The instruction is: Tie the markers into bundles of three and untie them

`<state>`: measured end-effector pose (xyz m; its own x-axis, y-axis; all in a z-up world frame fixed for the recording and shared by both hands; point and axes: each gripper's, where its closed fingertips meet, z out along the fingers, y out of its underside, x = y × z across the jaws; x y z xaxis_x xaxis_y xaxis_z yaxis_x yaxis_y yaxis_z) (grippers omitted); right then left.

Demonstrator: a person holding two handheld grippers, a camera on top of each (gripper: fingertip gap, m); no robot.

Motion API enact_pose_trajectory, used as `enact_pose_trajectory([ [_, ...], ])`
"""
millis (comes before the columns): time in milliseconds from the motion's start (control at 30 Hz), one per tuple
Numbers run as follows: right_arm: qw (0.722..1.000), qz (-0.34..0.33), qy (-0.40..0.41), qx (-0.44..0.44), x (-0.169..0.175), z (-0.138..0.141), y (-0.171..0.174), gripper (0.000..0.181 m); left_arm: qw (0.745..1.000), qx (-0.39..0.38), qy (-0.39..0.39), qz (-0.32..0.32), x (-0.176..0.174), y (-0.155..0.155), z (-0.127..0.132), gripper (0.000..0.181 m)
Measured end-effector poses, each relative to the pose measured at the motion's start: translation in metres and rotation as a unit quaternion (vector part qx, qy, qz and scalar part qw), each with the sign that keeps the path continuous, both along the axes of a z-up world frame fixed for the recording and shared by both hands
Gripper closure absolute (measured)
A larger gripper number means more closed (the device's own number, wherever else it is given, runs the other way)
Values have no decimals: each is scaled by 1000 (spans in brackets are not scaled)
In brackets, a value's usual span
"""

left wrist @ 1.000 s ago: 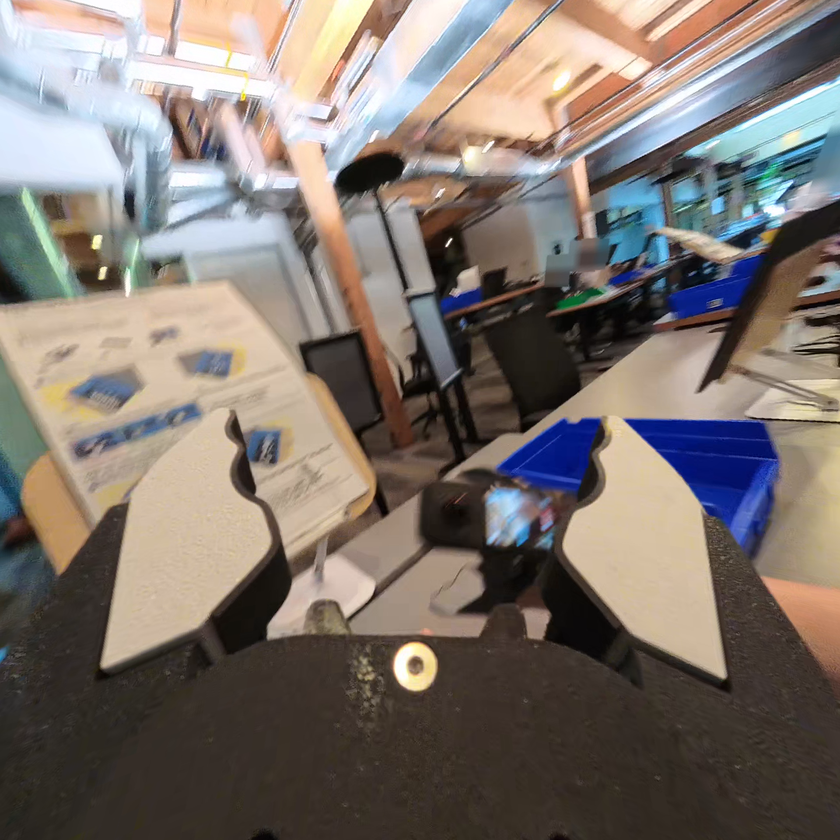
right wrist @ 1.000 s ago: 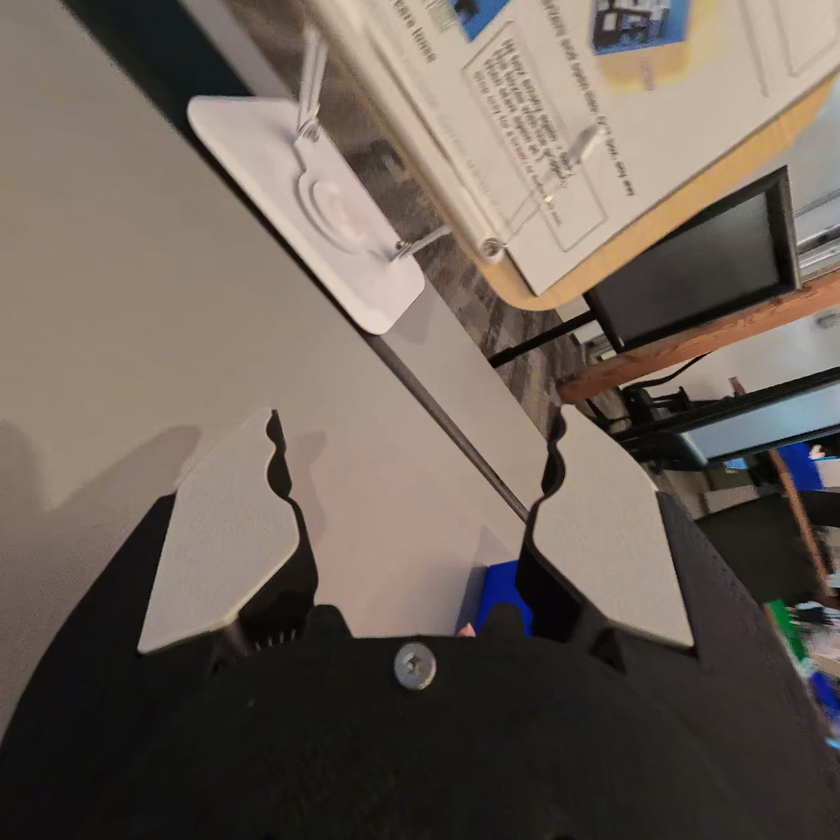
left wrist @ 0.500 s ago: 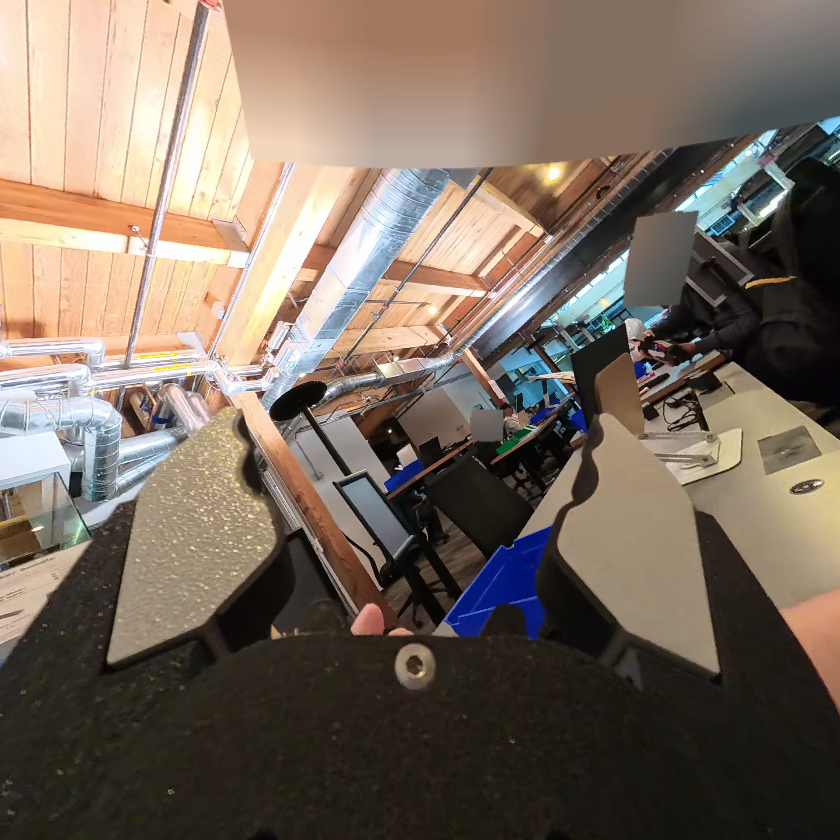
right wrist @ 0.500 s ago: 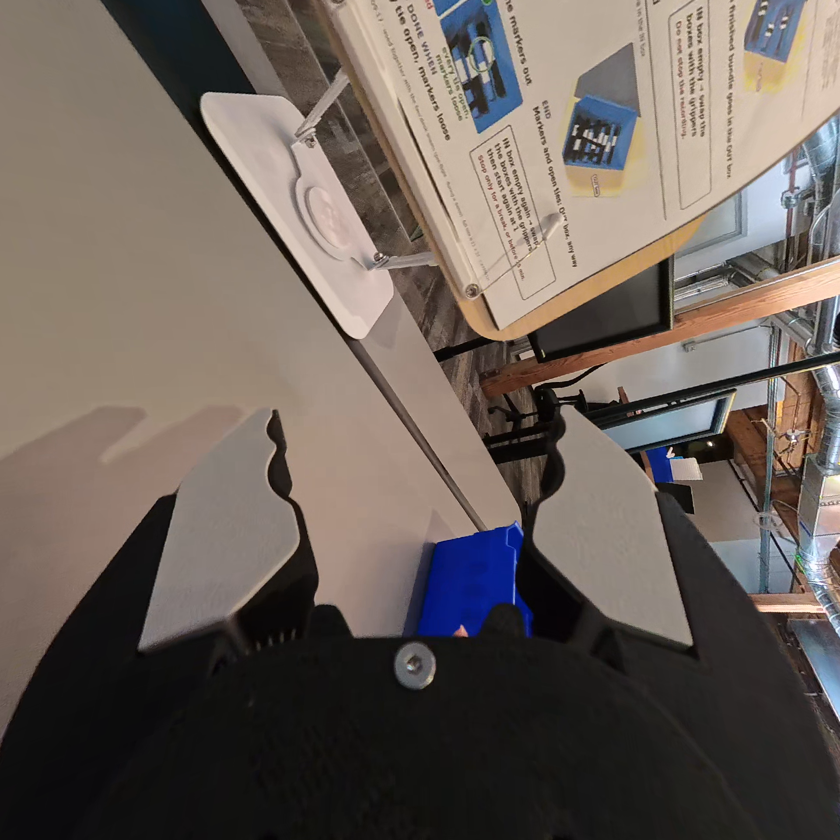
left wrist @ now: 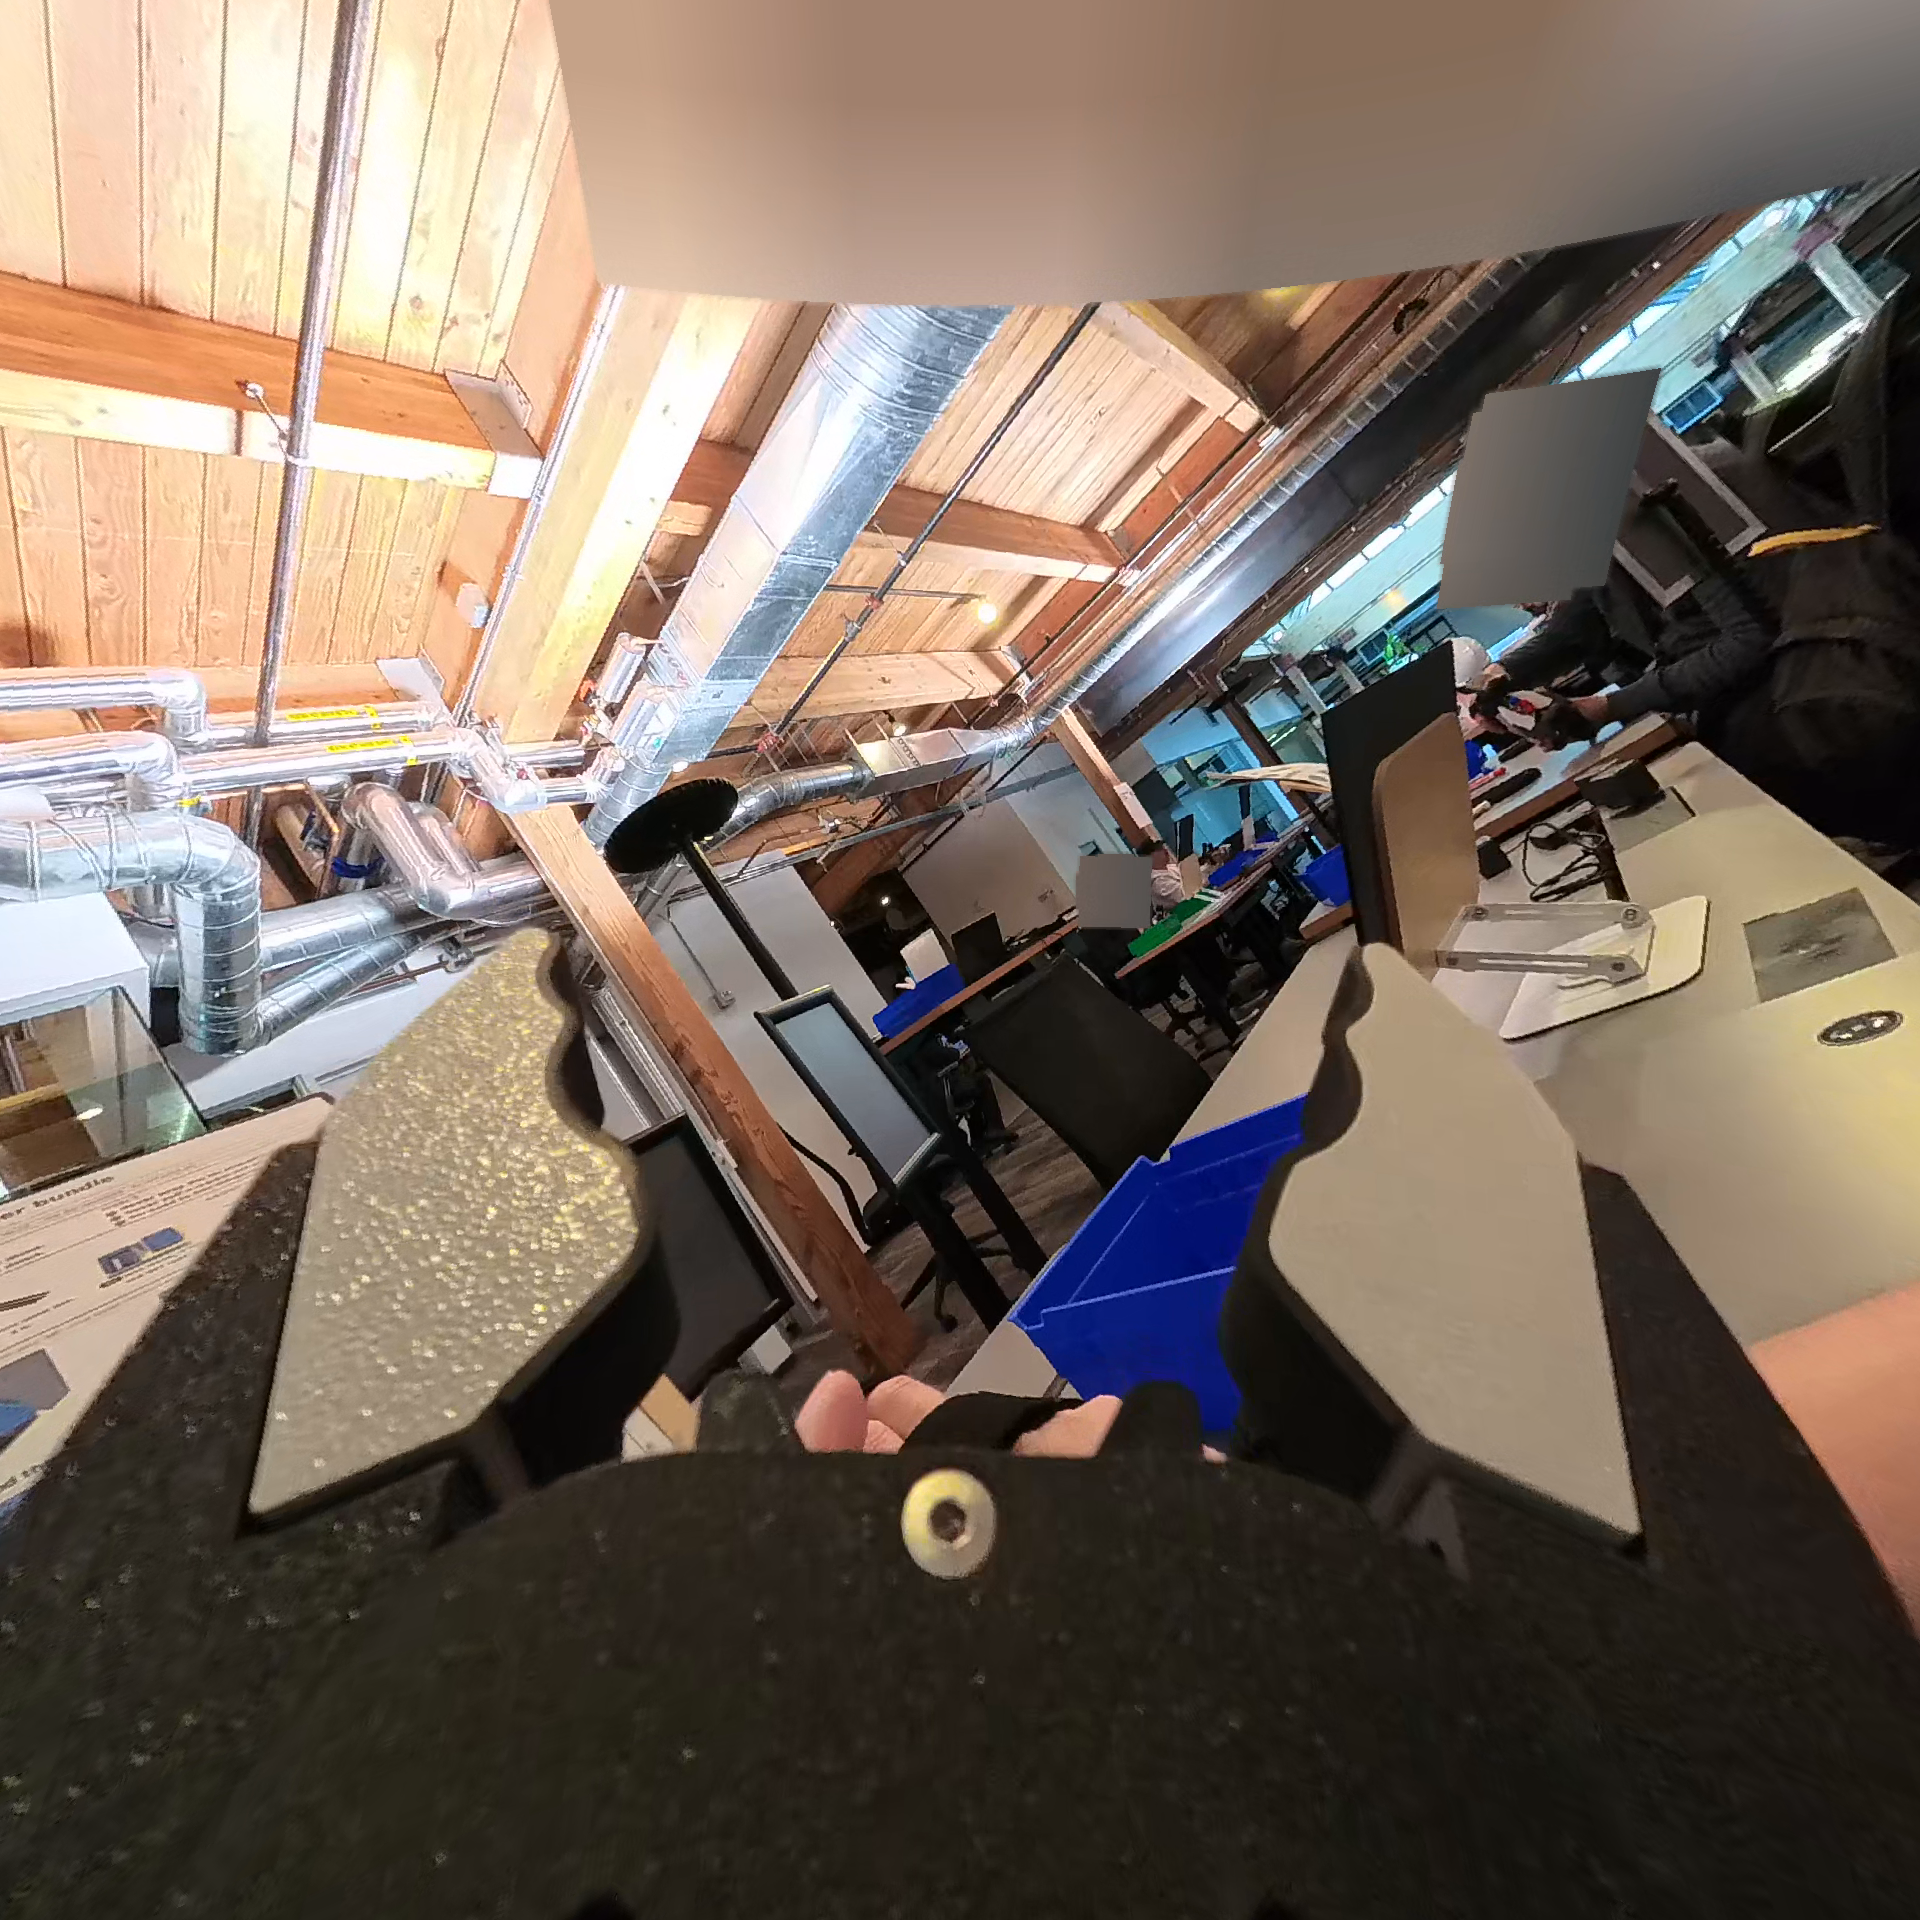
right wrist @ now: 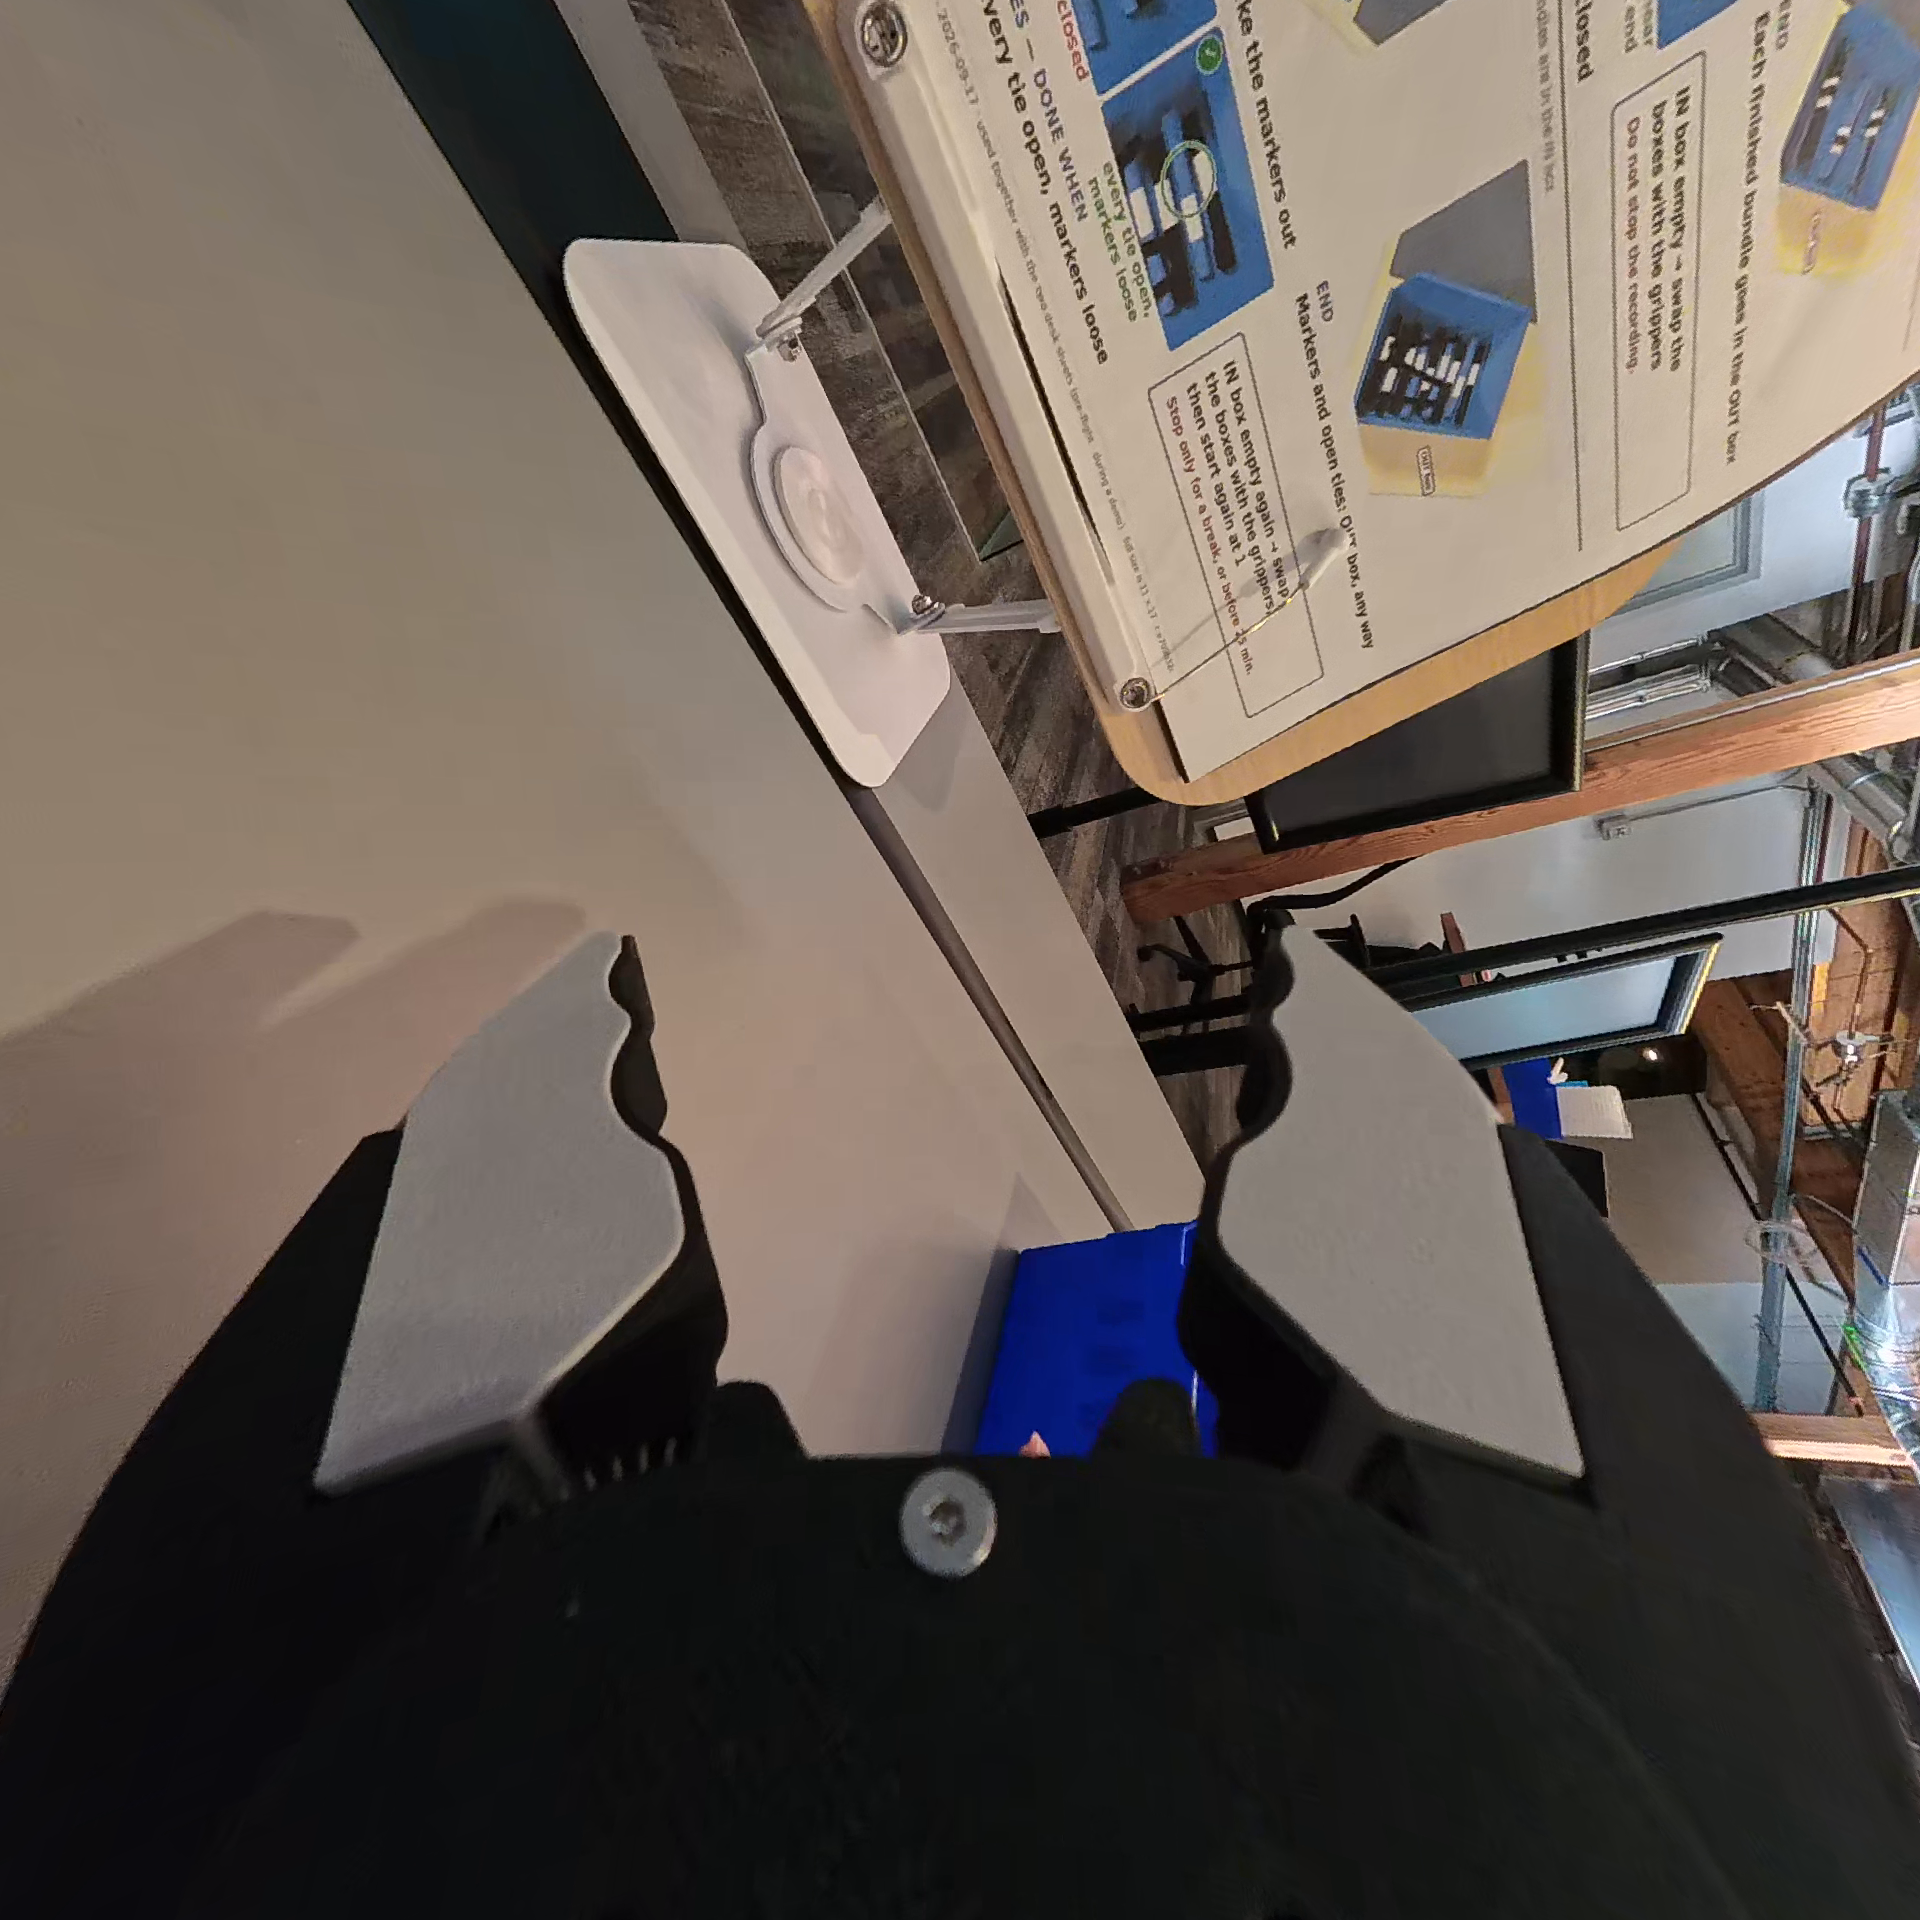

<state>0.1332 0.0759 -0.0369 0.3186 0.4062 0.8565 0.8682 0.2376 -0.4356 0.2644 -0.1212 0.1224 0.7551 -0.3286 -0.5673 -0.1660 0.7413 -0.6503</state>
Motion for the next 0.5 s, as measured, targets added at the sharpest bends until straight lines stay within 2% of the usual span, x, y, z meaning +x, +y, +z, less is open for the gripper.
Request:
enact_pose_trajectory([
  [200,1000,5,-4,-9,-2,-5,-1,70,1000,0,6,11,-1,6,-4,46],
  [500,1000,11,5,-19,0,-4,1,69,999,31,-12,7,-9,-20,25,49],
])
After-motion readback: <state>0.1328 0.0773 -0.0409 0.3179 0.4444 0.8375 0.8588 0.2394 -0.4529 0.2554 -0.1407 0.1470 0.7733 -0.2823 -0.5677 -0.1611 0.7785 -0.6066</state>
